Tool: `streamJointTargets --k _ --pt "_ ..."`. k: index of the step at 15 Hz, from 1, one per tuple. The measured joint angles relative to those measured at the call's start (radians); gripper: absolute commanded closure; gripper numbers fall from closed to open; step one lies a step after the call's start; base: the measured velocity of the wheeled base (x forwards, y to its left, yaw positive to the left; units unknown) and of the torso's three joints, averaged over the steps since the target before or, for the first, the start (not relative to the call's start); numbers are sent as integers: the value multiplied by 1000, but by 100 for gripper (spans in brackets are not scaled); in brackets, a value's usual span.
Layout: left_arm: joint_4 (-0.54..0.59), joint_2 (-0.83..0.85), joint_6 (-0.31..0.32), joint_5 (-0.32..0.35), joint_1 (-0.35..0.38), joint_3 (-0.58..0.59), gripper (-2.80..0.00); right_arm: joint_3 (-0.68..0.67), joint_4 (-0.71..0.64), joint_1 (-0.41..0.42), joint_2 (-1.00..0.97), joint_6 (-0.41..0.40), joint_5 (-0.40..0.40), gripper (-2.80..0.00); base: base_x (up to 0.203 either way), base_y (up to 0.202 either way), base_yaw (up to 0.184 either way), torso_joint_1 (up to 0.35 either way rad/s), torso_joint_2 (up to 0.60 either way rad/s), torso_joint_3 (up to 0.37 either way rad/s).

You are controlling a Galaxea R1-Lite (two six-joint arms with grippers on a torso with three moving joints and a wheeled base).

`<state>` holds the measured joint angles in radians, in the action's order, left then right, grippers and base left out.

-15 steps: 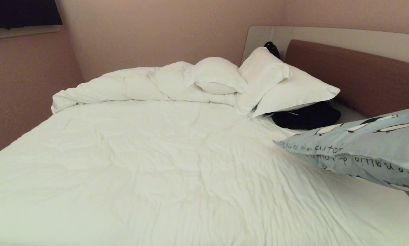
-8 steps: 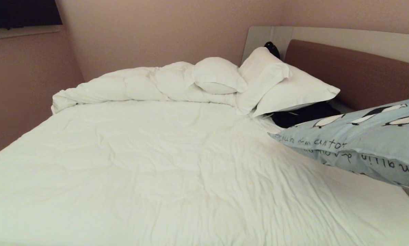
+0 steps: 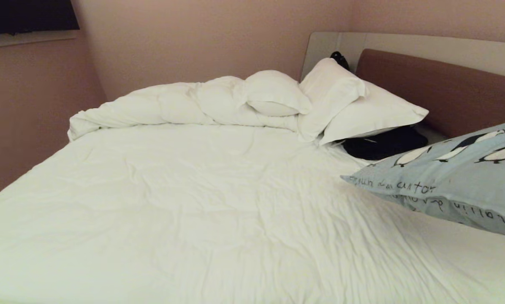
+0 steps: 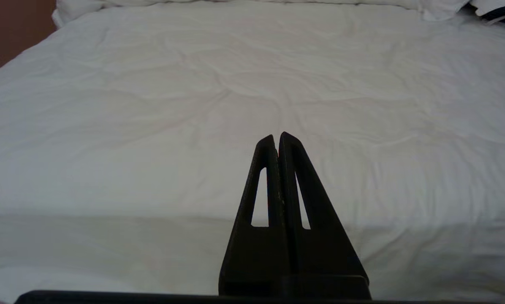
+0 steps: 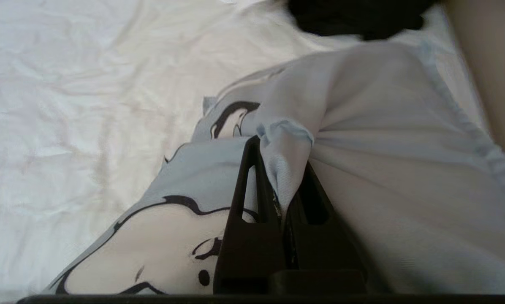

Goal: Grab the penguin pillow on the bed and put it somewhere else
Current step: Move to the foot of the bed

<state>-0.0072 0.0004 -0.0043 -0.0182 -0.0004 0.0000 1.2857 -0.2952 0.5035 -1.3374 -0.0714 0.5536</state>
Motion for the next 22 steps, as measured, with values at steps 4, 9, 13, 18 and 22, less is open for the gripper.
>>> streamJointTargets --k 4,9,13,18,22 --pt "0 0 0 0 0 0 0 0 0 -2 -4 0 3 0 0 197 -1 3 1 4" --pt "0 0 0 1 0 0 0 0 2 -25 -14 2 3 0 0 199 -1 2 2 5" --pt "0 0 0 0 0 0 0 1 2 -50 -23 15 3 0 0 195 3 2 3 0" --pt "0 0 0 0 0 0 0 -6 2 -73 -25 17 3 0 0 199 -1 1 2 4" --pt "0 0 0 1 0 0 0 -7 2 -75 -26 15 2 0 0 198 0 3 2 3"
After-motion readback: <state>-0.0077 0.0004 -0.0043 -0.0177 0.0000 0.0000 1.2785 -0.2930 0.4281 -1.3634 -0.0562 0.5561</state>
